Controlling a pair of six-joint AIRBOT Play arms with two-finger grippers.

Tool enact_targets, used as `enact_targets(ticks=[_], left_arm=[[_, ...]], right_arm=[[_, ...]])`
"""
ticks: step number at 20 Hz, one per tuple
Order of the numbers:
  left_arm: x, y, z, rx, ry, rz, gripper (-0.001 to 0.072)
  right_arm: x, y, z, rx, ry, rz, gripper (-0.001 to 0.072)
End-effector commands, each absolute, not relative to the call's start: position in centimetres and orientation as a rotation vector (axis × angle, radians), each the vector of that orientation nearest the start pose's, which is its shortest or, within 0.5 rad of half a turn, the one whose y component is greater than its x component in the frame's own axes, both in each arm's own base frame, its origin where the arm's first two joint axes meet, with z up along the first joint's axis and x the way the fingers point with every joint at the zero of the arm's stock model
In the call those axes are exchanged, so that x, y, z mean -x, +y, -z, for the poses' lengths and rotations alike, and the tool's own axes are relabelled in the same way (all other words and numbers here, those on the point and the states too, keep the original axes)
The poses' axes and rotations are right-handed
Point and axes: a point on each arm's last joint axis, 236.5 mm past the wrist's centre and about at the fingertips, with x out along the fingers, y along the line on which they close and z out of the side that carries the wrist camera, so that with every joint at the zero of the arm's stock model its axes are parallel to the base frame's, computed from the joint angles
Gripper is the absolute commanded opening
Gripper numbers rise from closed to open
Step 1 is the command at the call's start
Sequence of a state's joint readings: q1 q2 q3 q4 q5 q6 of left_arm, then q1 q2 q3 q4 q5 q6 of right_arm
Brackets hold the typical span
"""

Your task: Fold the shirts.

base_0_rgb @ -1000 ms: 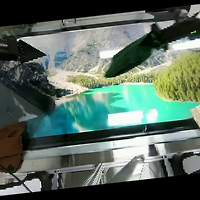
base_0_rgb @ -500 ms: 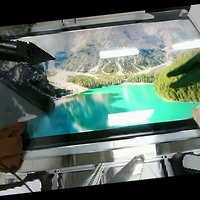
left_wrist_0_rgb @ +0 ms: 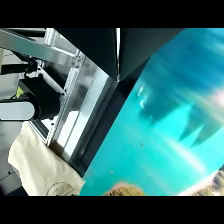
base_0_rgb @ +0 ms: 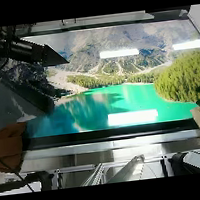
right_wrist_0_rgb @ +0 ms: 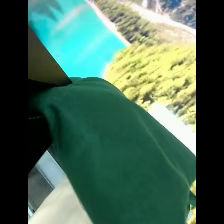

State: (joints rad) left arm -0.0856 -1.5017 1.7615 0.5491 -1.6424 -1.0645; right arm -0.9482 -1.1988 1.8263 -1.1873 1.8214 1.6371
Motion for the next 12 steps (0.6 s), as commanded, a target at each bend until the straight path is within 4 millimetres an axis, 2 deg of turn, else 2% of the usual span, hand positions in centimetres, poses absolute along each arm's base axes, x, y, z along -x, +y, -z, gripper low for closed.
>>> enact_targets(ticks=[1, 3, 4, 7, 9, 12], left_arm=[[-35.5, -24.3, -20.8, 0.181, 0.992, 1.263, 0.0016], [-35.4, -24.4, -20.8, 0.18, 0.994, 1.266, 0.0017], [-35.4, -24.4, -20.8, 0.18, 0.994, 1.266, 0.0017], [-35.5, -24.4, -20.8, 0.181, 0.992, 1.264, 0.0017], [-35.5, -24.4, -20.8, 0.181, 0.992, 1.264, 0.0017], [-35.5, -24.4, -20.8, 0.182, 0.99, 1.263, 0.0017]], right_arm=[[-24.4, -20.6, -24.2, -0.713, 0.958, 0.463, 0.0033], [-23.6, -20.7, -24.9, -0.692, 0.938, 0.484, 0.0033], [-22.4, -21.3, -25.0, -0.68, 0.936, 0.538, 0.0033], [-16.9, -24.4, -24.4, -0.645, 0.982, 0.81, 0.0033], [-14.9, -24.8, -22.5, -0.704, 1.019, 0.863, 0.0033], [-11.6, -24.3, -17.2, -0.819, 1.16, 0.924, 0.0033]])
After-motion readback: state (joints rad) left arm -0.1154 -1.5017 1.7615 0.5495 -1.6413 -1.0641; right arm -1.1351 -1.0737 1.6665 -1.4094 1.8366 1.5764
